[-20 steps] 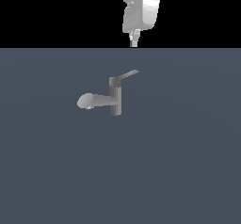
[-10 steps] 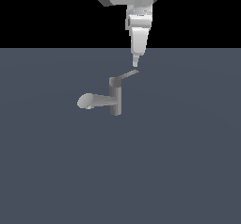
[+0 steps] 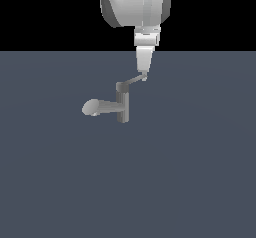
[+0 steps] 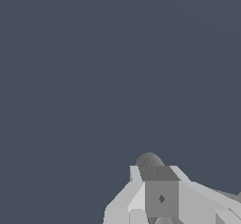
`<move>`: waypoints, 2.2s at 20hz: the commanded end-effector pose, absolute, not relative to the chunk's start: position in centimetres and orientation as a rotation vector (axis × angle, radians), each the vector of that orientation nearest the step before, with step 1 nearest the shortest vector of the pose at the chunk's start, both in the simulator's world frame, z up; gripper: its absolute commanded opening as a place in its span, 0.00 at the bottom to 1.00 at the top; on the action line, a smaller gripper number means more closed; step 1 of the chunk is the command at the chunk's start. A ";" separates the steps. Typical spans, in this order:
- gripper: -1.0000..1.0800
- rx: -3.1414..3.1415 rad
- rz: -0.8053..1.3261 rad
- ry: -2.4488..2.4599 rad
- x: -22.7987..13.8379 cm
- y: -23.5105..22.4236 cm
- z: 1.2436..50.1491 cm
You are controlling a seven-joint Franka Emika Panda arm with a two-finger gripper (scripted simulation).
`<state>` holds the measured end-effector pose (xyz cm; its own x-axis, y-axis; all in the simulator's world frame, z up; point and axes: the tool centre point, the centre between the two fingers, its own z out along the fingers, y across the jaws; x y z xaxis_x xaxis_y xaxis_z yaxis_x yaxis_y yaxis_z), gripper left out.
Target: Turn on the faucet by rotating a designated handle.
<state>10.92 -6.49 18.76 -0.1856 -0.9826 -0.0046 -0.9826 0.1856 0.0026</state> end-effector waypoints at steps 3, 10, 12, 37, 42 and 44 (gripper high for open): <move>0.00 -1.976 0.000 2.442 11.2 -6.6 18.1; 0.00 -1.977 0.001 2.442 10.7 -6.6 18.1; 0.00 -1.977 0.001 2.442 10.2 -6.5 18.1; 0.00 -1.968 -0.030 2.414 5.3 -4.9 19.5; 0.00 -1.970 -0.022 2.422 3.9 -3.7 19.1; 0.00 -1.971 -0.019 2.425 3.3 -3.2 19.0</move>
